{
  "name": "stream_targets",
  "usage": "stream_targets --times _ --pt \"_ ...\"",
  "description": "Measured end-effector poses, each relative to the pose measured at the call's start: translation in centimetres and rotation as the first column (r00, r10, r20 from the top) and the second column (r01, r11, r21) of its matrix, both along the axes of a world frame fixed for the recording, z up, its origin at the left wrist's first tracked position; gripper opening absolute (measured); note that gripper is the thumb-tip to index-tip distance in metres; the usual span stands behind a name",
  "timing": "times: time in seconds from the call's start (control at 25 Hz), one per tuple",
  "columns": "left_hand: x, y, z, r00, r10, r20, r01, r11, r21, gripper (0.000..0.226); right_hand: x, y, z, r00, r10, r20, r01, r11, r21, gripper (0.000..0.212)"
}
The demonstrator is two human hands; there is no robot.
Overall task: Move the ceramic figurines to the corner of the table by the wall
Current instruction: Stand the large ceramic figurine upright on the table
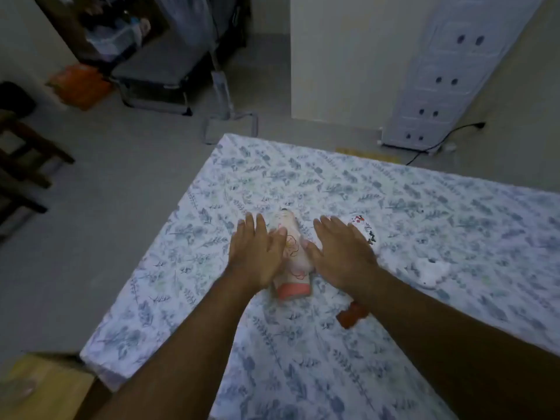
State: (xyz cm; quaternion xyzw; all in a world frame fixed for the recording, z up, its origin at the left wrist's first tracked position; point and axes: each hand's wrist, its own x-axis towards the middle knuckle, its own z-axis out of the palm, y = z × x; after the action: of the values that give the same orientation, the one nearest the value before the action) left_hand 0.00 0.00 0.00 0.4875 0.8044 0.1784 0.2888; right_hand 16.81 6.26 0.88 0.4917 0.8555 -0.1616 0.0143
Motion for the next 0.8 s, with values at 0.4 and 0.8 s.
stream_targets --times 0.4,0.8 --pt "-2.9 -1.6 -5.2 0.695 0.205 0.689 -0.343 0.937 0.067 0.038 -4.0 -1.2 -4.9 0.66 -0.591 -0.465 0.12 0.693 -0.711 0.08" --pt "-5.7 -4.9 -3.9 0.852 -0.088 0.517 -0.124 0.924 0.362 0.073 -4.5 -3.2 -5.1 0.633 -0.384 -0.672 -0.024 0.858 -0.513 0.087"
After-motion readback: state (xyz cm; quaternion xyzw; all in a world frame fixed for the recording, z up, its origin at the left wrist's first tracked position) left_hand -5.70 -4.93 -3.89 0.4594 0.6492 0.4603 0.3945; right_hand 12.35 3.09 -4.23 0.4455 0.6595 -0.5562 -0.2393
